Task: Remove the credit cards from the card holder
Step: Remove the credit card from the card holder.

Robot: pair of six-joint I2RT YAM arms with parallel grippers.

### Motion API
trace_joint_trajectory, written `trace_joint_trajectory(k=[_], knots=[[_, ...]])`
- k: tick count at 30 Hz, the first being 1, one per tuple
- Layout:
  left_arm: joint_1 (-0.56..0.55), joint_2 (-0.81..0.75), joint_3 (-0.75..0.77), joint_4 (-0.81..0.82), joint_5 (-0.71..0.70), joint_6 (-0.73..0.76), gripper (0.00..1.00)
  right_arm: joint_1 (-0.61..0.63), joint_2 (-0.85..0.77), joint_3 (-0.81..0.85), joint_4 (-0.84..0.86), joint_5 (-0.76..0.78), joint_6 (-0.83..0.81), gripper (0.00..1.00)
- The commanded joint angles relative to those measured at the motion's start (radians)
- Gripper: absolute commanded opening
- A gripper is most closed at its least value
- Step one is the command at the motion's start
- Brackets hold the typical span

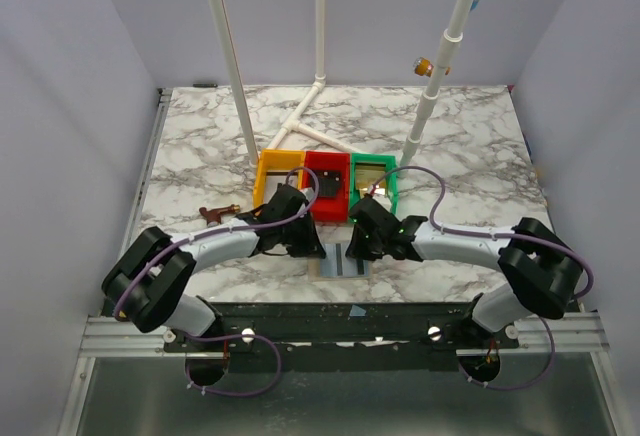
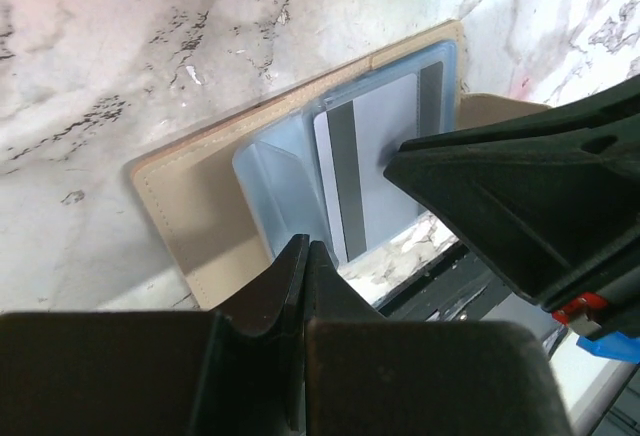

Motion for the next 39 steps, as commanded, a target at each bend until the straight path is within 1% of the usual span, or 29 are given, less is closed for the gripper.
trace_joint_trajectory(k=[1, 9, 13, 17, 23, 27, 29, 35, 39], knots=[[0.014, -0.061, -0.013, -0.034, -0.017, 0.023, 0.0, 0.007, 0.026, 0.007, 0.025, -0.037, -0.011, 0.15], [0.02, -0.173, 0.017, -0.113, -0.015, 0.029, 0.0, 0.013, 0.036, 0.027, 0.034, -0.049, -0.022, 0.15], [0.018, -0.194, 0.053, -0.131, 0.007, 0.027, 0.0, 0.013, 0.031, 0.023, 0.039, -0.048, -0.015, 0.15], [0.011, -0.142, 0.083, -0.101, 0.039, 0.021, 0.0, 0.013, 0.01, 0.014, 0.025, -0.029, 0.0, 0.15], [-0.009, -0.01, 0.105, -0.008, 0.088, -0.016, 0.0, 0.013, -0.017, 0.008, -0.017, 0.015, 0.017, 0.15], [-0.009, 0.053, 0.077, 0.064, 0.111, -0.038, 0.0, 0.013, -0.021, 0.013, -0.048, 0.037, 0.015, 0.15], [-0.008, 0.073, 0.053, 0.093, 0.116, -0.041, 0.02, 0.014, -0.026, 0.011, -0.063, 0.051, 0.014, 0.15], [0.004, 0.105, -0.019, 0.16, 0.119, -0.056, 0.04, 0.013, -0.028, 0.002, -0.081, 0.059, 0.005, 0.14], [0.022, 0.11, -0.057, 0.188, 0.122, -0.056, 0.08, 0.013, -0.016, -0.004, -0.08, 0.053, 0.002, 0.14]])
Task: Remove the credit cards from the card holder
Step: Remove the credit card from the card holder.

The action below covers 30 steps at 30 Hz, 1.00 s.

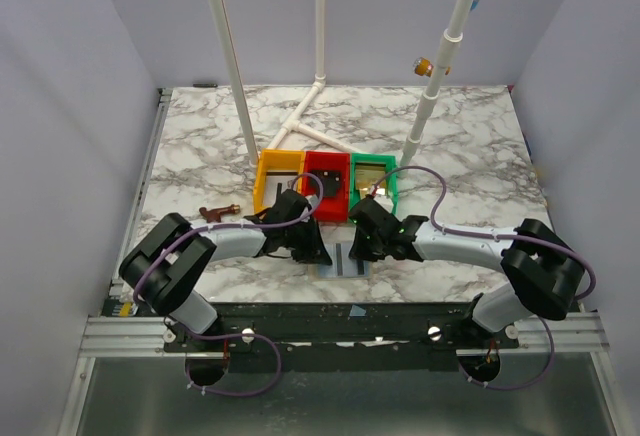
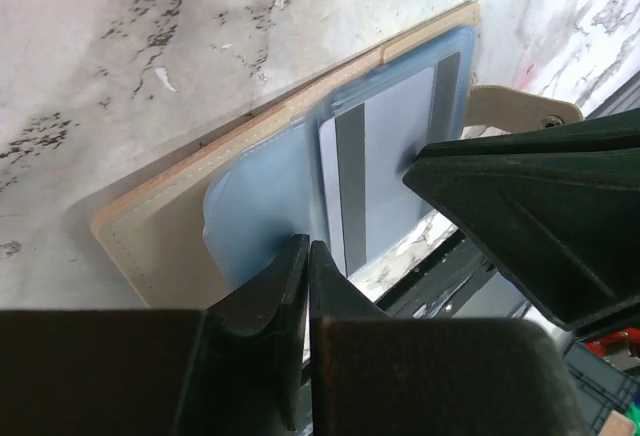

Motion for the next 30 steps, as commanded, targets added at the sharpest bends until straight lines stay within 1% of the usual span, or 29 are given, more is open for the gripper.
trace_joint_trajectory(k=[1, 2, 4, 7, 8, 16, 23, 30], knots=[[0.019, 0.013, -0.041, 0.075, 0.027, -0.004, 0.1, 0.007, -0.004, -0.014, -0.033, 0.032, -0.004, 0.14], [0.021, 0.015, -0.044, 0.075, 0.029, -0.003, 0.1, 0.008, -0.003, -0.015, -0.036, 0.033, -0.004, 0.13], [0.024, 0.017, -0.047, 0.083, 0.033, -0.003, 0.15, 0.009, -0.005, -0.018, -0.047, 0.044, -0.005, 0.13], [0.027, 0.018, -0.054, 0.098, 0.041, -0.008, 0.31, 0.008, -0.012, -0.024, -0.065, 0.062, -0.004, 0.12], [0.028, 0.019, -0.055, 0.105, 0.046, -0.009, 0.32, 0.008, -0.013, -0.025, -0.069, 0.064, -0.003, 0.12], [0.029, 0.05, -0.051, 0.132, 0.056, -0.021, 0.33, 0.011, -0.02, -0.026, -0.096, 0.084, -0.002, 0.07], [0.028, 0.075, -0.051, 0.154, 0.062, -0.034, 0.33, 0.013, -0.04, -0.034, -0.13, 0.113, 0.008, 0.05], [0.027, 0.088, -0.05, 0.168, 0.072, -0.045, 0.31, 0.022, -0.024, -0.039, -0.113, 0.101, 0.009, 0.04]])
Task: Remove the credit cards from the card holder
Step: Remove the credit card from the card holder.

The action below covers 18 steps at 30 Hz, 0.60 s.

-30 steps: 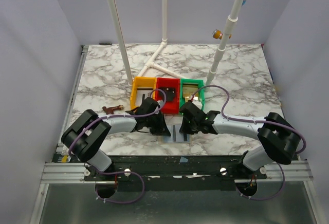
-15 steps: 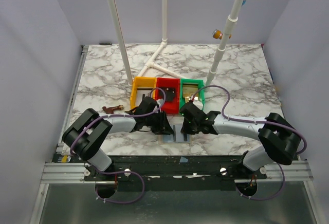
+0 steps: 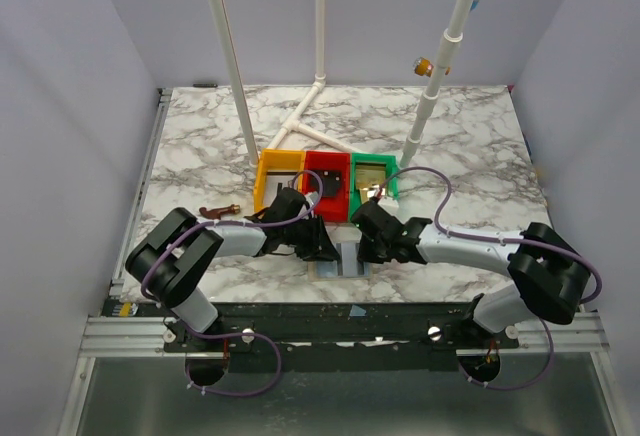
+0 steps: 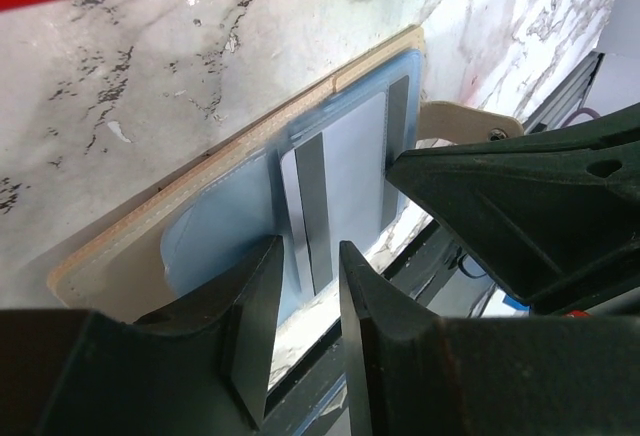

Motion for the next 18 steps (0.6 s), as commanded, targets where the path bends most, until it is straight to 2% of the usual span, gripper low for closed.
trace_joint_trajectory(k=[1, 18], knots=[[0.0, 0.037, -0.014, -0.001, -0.013, 0.005, 0.31, 0.017, 0.018, -0.019, -0.047, 0.034, 0.006, 0.04], [0.0, 0.044, -0.029, 0.054, 0.025, -0.034, 0.23, 0.046, 0.085, 0.012, -0.052, 0.036, 0.006, 0.03]])
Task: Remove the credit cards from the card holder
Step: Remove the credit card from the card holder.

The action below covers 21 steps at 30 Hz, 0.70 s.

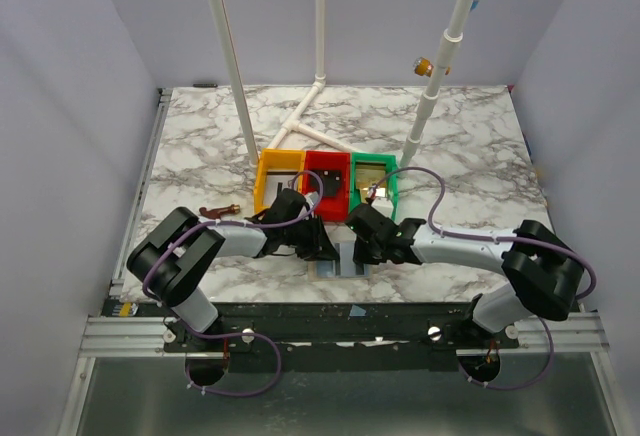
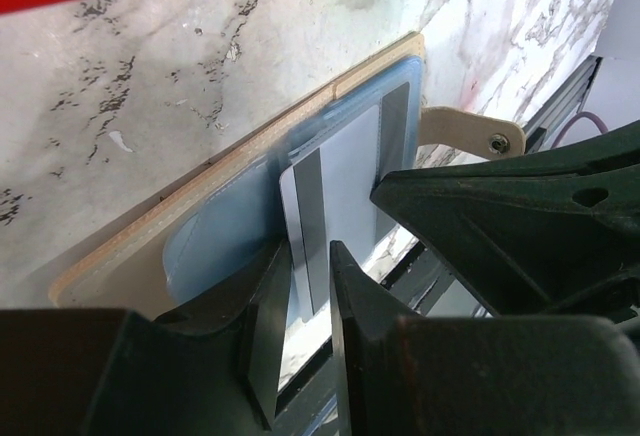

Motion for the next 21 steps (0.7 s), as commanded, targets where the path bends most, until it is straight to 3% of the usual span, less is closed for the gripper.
trace_joint_trajectory(k=[1, 11, 21], knots=[[0.0, 0.031, -0.02, 0.02, 0.026, -0.021, 0.22, 0.013, 0.052, -0.011, -0.061, 0.026, 0.006, 0.03], [0.0, -0.008, -0.042, 0.053, 0.054, -0.043, 0.13, 0.016, 0.067, -0.01, -0.071, 0.033, 0.008, 0.03], [0.019, -0.034, -0.097, 0.116, 0.085, -0.066, 0.14, 0.016, 0.073, -0.01, -0.08, 0.042, 0.009, 0.03]])
